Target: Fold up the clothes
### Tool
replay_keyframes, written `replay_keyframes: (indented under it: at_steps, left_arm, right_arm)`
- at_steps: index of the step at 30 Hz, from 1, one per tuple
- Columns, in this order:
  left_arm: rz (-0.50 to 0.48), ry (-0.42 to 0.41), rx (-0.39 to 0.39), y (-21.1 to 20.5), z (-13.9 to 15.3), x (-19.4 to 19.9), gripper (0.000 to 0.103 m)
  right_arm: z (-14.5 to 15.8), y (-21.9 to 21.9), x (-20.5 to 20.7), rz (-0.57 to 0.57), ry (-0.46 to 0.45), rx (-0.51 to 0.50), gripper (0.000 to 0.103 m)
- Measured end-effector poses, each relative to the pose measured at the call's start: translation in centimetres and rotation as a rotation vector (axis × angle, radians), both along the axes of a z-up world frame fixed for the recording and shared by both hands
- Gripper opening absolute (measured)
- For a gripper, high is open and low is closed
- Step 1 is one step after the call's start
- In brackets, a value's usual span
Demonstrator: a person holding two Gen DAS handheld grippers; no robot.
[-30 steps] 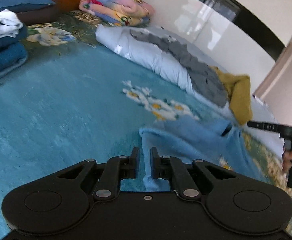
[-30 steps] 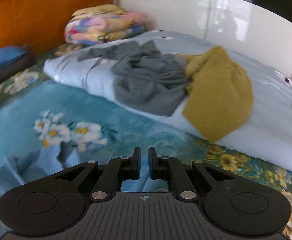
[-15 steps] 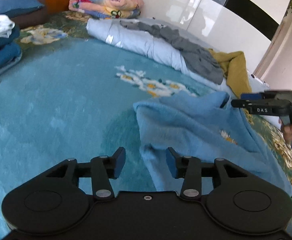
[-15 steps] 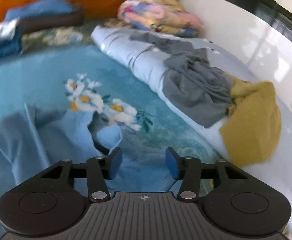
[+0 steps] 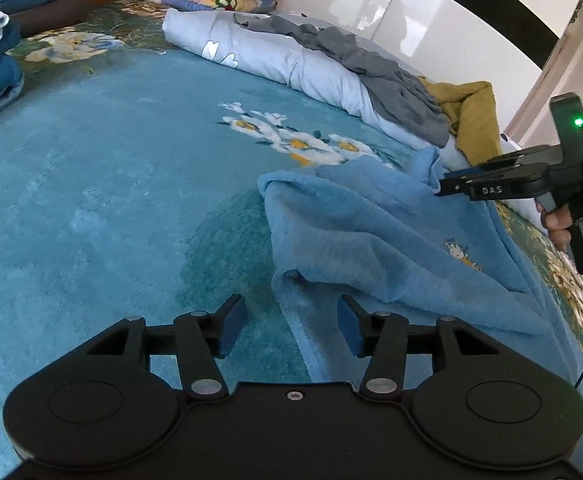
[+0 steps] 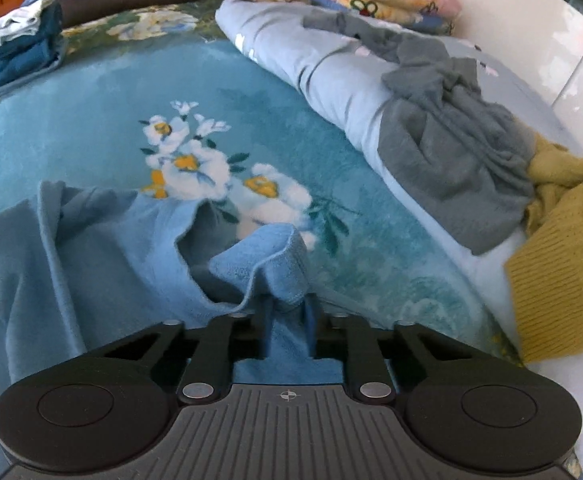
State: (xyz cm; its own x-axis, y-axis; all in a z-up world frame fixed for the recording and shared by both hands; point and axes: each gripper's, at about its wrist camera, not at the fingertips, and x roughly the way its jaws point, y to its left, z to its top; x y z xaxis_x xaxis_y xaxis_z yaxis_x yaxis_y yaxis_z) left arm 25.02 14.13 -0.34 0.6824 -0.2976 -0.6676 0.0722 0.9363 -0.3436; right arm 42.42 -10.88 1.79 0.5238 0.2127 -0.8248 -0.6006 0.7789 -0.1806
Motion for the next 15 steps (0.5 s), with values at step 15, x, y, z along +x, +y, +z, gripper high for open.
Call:
replay_keyframes:
  at_steps: [15]
  left_arm:
    - [-0.021,-0.036,0.004,-0.4,-0.4,0.2,0.05]
  right_arm:
    - [3.2,-3.0,-2.7,-0.099,-0.079,0.197,0.01]
